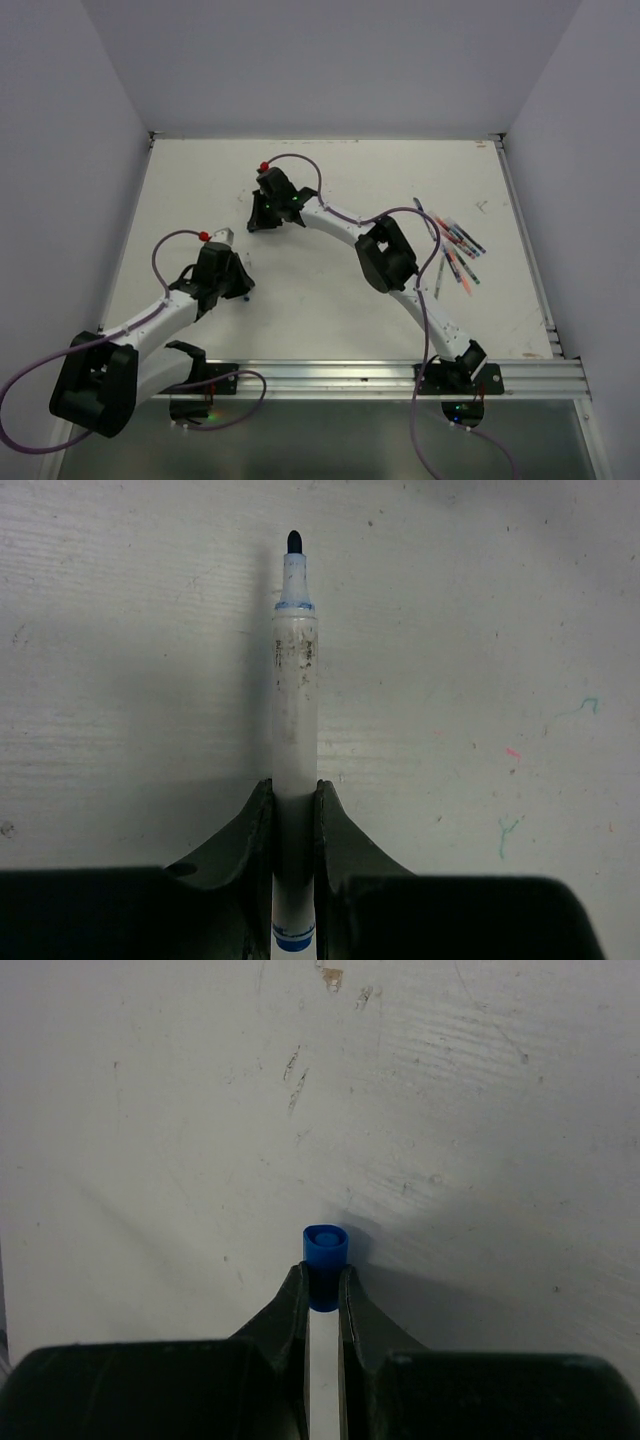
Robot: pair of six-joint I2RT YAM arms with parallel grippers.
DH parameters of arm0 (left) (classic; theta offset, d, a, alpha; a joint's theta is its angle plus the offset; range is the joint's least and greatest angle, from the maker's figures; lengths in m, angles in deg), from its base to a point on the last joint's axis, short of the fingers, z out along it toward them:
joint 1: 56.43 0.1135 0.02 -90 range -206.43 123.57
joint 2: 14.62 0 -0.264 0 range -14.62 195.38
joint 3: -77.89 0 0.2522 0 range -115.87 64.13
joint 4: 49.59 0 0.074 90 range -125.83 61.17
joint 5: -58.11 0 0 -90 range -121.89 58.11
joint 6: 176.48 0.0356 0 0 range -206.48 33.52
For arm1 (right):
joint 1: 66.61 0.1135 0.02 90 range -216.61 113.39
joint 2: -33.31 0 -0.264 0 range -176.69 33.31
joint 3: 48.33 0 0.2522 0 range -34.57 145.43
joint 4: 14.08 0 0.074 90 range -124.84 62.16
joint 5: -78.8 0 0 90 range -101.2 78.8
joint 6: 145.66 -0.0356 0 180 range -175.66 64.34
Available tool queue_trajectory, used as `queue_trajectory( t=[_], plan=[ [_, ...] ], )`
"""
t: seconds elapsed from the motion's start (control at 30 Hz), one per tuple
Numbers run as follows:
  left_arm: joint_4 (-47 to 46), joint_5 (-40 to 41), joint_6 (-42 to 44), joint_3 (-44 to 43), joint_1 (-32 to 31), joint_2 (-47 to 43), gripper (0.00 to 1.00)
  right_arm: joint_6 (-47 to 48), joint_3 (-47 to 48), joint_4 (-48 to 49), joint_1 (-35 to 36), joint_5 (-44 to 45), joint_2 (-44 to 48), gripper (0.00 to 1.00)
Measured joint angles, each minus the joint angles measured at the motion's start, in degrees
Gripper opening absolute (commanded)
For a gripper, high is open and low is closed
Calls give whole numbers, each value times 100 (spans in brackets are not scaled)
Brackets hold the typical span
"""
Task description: Open the pen caps
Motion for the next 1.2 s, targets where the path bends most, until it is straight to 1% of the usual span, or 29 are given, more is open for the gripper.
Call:
queue_trajectory(
  t=[0.17,0.27,0.3,0.37,0.4,0.43,0.57,0.6,0.63,0.67,0.73,0.87,0.9,0.97,1.03,1.1,1.13,1.2],
  plan=[
    [-240,-13,28,33,37,203,4,190,352,-160,-13,168,-98,0],
    [-498,-39,22,144,46,188,12,254,678,-162,-17,214,-245,0],
    [-562,-55,17,192,46,155,19,260,743,-162,-17,216,-284,0],
    [-619,-70,9,258,55,96,25,271,822,-142,-17,221,-352,2],
    [-634,-79,7,282,61,76,30,269,826,-131,-17,219,-380,3],
    [-656,-85,4,297,72,72,31,271,828,-118,-17,221,-417,5],
    [-748,-164,-101,306,160,98,35,245,868,-48,-17,208,-501,9],
    [-793,-199,-149,323,212,105,38,245,868,-39,-17,208,-503,10],
    [-868,-245,-175,356,275,107,39,245,870,-37,-17,208,-503,11],
    [-949,-299,-205,387,341,107,40,247,881,-39,-17,210,-514,14],
    [-1036,-358,-258,422,452,107,41,247,916,-33,-17,216,-533,15],
    [-1054,-385,-315,424,555,103,46,251,922,-42,-17,304,-533,27],
    [-1054,-385,-326,424,564,94,49,254,925,-44,-17,315,-533,35],
    [-1049,-385,-332,424,566,55,51,254,933,-31,-17,313,-533,35],
    [-1021,-376,-337,424,566,13,53,256,970,-37,-17,343,-533,39],
    [-957,-354,-334,424,568,-46,57,256,986,-76,-17,352,-535,46],
    [-935,-350,-337,424,570,-76,57,254,990,-76,-17,350,-535,48],
    [-824,-319,-339,424,570,-168,60,275,1021,-76,-20,350,-535,48]
  ],
)
